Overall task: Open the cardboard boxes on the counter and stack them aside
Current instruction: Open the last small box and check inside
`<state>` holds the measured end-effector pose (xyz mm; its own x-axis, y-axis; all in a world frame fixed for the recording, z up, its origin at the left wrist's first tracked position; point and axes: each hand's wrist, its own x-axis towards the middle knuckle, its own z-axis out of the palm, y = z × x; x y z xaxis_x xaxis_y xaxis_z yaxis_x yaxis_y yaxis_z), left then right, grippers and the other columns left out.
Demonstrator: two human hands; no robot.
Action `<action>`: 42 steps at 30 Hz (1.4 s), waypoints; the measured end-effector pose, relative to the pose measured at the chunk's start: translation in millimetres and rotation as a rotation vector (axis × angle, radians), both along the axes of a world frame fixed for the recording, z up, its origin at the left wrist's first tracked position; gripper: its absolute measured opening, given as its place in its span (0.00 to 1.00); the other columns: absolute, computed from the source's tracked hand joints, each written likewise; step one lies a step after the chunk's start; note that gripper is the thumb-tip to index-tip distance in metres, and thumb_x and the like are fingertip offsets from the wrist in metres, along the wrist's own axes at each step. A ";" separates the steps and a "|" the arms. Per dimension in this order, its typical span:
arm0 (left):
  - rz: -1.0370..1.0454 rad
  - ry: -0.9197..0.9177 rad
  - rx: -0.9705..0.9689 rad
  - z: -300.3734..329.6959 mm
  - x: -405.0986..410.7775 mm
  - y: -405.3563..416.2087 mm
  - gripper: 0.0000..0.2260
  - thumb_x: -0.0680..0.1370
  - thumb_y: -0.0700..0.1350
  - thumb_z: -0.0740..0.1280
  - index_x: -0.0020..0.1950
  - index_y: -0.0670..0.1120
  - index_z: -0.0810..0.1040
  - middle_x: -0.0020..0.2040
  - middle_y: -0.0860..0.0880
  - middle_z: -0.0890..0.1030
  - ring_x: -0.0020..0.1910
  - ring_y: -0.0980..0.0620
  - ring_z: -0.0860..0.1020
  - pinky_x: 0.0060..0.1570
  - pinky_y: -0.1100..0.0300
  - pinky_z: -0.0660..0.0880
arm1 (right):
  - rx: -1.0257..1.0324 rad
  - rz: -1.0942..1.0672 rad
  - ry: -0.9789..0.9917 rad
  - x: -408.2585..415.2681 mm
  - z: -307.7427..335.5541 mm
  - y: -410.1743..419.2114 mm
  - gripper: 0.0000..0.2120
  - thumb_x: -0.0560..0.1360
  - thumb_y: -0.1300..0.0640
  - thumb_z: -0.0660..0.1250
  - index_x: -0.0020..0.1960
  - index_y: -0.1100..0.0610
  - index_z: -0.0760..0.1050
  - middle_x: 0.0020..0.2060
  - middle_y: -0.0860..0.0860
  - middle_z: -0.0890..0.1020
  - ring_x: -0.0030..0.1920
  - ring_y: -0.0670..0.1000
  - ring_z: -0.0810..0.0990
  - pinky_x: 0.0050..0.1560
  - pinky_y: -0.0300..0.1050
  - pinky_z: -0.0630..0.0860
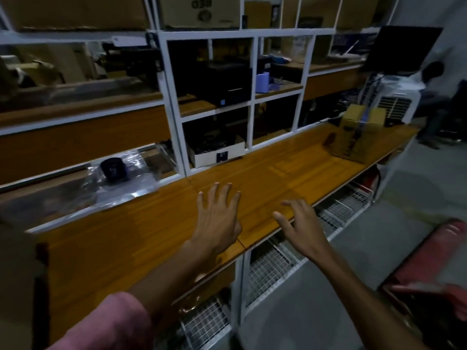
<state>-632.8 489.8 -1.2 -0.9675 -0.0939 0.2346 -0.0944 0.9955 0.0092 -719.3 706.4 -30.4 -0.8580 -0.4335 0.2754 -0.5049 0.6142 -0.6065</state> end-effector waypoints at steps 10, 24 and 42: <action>-0.031 0.038 0.079 -28.3 -136.6 -5.7 0.34 0.79 0.55 0.64 0.80 0.49 0.54 0.81 0.44 0.52 0.80 0.38 0.47 0.74 0.31 0.52 | 0.091 -0.049 0.061 -124.0 -3.4 -11.1 0.22 0.81 0.42 0.60 0.69 0.55 0.71 0.65 0.54 0.75 0.67 0.55 0.70 0.64 0.53 0.70; 0.056 0.067 0.197 -73.7 -274.0 -3.8 0.36 0.79 0.54 0.65 0.81 0.49 0.51 0.82 0.44 0.50 0.80 0.38 0.47 0.74 0.31 0.53 | 0.139 -0.001 0.082 -293.7 -25.3 -13.5 0.24 0.81 0.41 0.60 0.70 0.54 0.69 0.68 0.54 0.74 0.68 0.55 0.71 0.64 0.56 0.71; 0.272 0.054 0.153 -152.6 -600.6 215.1 0.35 0.78 0.53 0.66 0.81 0.49 0.52 0.81 0.44 0.52 0.80 0.39 0.48 0.74 0.32 0.52 | -0.061 0.178 0.133 -641.6 -127.6 135.7 0.24 0.79 0.42 0.61 0.69 0.58 0.71 0.63 0.59 0.75 0.64 0.62 0.73 0.59 0.57 0.72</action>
<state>-1233.4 704.8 -153.7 -0.8886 -0.3858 0.2479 -0.3523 0.9204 0.1696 -1360.8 842.1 -158.0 -0.7237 -0.5540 0.4115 -0.6803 0.4724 -0.5604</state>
